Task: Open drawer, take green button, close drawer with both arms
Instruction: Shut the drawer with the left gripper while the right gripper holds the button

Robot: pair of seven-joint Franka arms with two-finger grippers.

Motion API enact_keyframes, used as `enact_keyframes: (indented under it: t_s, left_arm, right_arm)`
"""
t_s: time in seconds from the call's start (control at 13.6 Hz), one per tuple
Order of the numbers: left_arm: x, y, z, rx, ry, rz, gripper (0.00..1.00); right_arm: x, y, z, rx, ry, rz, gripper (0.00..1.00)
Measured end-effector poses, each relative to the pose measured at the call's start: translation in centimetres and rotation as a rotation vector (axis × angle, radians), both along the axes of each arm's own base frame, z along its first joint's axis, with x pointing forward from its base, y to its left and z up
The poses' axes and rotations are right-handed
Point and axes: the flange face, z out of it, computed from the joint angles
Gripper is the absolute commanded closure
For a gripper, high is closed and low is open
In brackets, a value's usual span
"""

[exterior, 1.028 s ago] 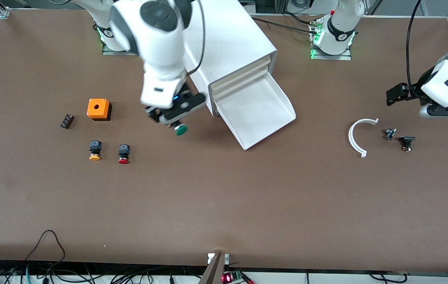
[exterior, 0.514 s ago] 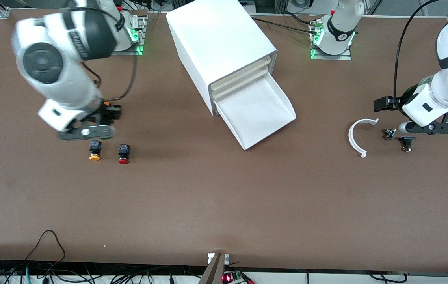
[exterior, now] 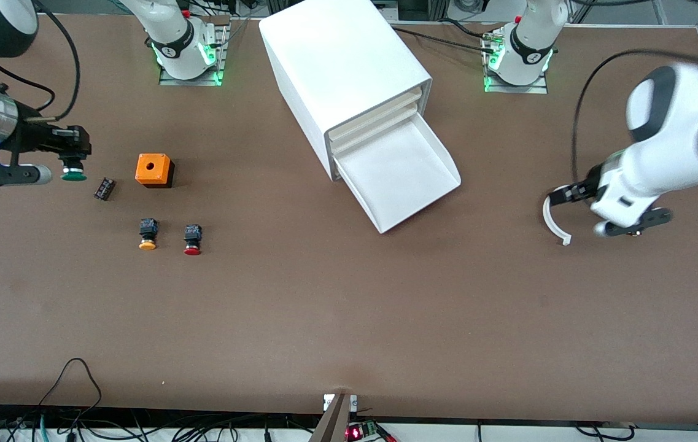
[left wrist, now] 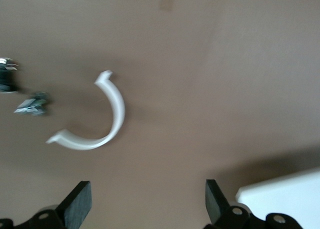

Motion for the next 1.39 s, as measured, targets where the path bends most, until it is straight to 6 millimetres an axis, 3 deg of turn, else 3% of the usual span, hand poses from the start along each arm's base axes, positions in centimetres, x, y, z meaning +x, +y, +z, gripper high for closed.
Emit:
enact_keyframes:
  t_s: [0.15,0.37,0.59,0.81,0.95,1.39]
  left_arm:
    - [-1.4,-4.3,-5.2,-0.015,-0.034,0.075,0.00]
    - [-4.3,-9.7,-9.3,-0.044,-0.097,0.184,0.00]
    - [-7.0,-12.9,-11.9,-0.052,-0.090,0.236,0.00]
    - [-8.3,-16.2,-12.2,-0.065,-0.085,0.272,0.00]
    - [-8.6,-17.4,-12.7,-0.074,-0.102,0.259,0.00]
    - [-7.9,-17.4,-15.5,-0.059,-0.143,0.186,0.00]
  right_arm:
    - [0.0,-3.2,0.1,0.027,0.010,0.070,0.97]
    - [-0.2,-5.1,0.1,0.050,0.028,0.128,0.97]
    - [-0.4,-4.5,0.0,0.054,0.042,0.147,0.99]
    - [-0.4,-4.0,0.0,0.064,0.043,0.110,0.99]
    - [-0.6,-3.7,-0.1,0.064,0.053,0.028,0.99]
    - [-0.7,-3.7,0.0,0.060,0.060,0.012,1.00]
